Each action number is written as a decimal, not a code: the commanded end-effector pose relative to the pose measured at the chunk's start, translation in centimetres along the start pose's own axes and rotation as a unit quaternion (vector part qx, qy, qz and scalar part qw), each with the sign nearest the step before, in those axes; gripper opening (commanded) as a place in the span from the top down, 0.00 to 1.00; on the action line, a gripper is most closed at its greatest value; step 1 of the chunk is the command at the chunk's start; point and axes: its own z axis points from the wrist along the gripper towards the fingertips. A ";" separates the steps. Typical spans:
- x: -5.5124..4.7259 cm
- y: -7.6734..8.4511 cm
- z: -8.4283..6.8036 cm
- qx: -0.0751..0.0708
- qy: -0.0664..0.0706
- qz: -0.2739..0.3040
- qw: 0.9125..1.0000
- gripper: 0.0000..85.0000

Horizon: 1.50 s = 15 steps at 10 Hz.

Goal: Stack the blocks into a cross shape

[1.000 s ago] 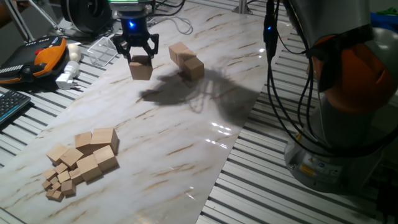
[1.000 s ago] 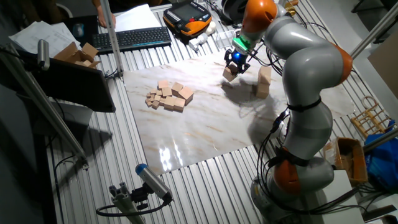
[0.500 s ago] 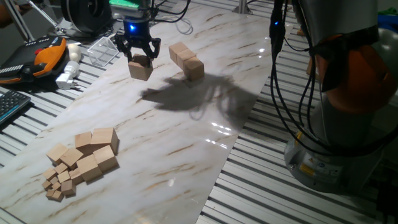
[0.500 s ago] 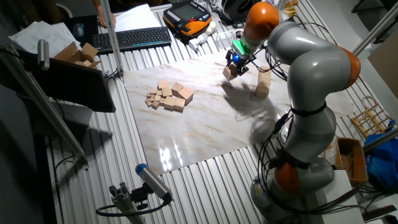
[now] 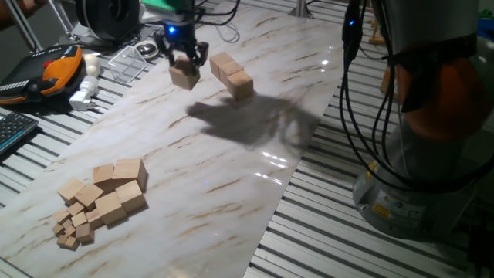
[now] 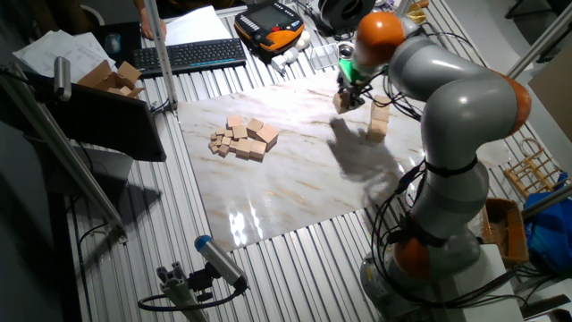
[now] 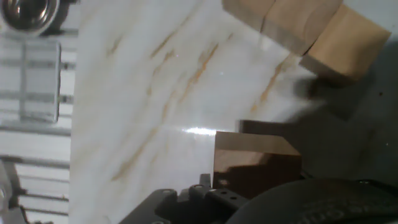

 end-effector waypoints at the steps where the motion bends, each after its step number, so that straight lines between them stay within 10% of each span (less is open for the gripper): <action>1: -4.0 -0.3 -0.5 0.004 -0.029 0.207 0.978 1.00; 6: -5.5 -0.3 -1.2 -0.010 -0.029 0.202 0.979 1.00; 10: -5.5 -0.3 -1.2 0.001 0.001 0.181 0.983 1.00; 15: -5.5 -0.3 -1.2 0.049 -0.048 0.193 0.979 1.00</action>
